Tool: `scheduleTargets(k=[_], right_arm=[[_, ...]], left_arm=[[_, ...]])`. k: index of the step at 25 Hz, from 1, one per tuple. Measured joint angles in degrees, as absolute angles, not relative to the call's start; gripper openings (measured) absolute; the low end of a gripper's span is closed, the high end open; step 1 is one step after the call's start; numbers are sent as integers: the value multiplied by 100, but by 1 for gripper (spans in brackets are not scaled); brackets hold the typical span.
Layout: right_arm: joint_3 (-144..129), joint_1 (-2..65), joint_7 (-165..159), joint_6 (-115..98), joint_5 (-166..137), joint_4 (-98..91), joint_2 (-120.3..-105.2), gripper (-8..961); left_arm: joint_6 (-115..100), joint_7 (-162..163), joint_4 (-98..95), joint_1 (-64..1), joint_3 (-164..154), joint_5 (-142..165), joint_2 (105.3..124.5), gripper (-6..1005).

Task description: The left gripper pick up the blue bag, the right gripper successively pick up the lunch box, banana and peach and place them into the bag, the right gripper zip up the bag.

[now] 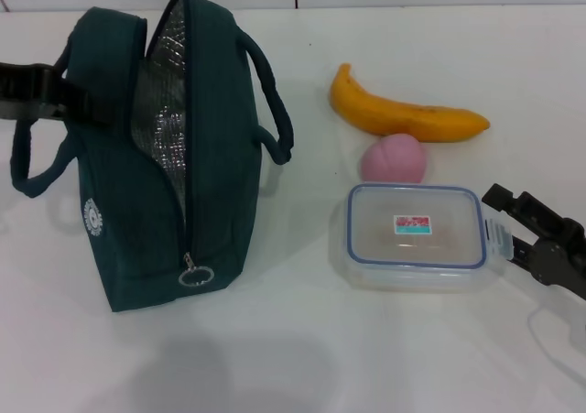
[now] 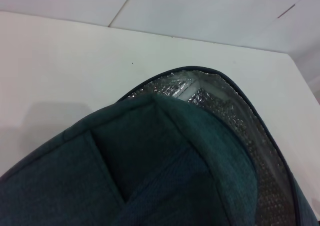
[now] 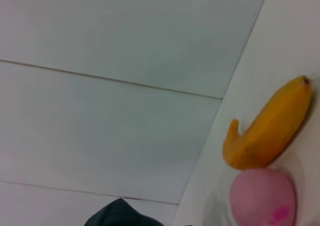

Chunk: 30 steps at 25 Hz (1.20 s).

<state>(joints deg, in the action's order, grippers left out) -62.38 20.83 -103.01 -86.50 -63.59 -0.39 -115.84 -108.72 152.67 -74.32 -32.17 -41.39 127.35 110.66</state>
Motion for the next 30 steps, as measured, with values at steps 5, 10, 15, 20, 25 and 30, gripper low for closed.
scheduleTargets(k=[5,10,15,20,25,30], right_arm=[[-6239,2083,-10307,-8721,-6359,-55,-11584,804],[-6316,2083,-10308,-8777,-6358,-86,-11584,796],[-6459,2087,-10298,-8649,-6357,-200,-11558,787],[-6531,2112,-10289,-8614,-6355,-285,-11557,710],[-6536,2117,-10281,-8607,-6354,-282,-11567,508],[-6539,2118,-10276,-8635,-6354,-276,-11566,316]], left_arm=[[-10872,15259,-7436,-3199,-4129,12735,11066,39],[-10872,15245,-7436,-3188,-4129,12735,11065,39],[-10872,15208,-7436,-3166,-4131,12735,11066,40],[-10872,15195,-7436,-3153,-4131,12735,11065,39],[-10871,15179,-7436,-3154,-4131,12735,11065,39],[-10872,15148,-7435,-3158,-4131,12735,11065,39]])
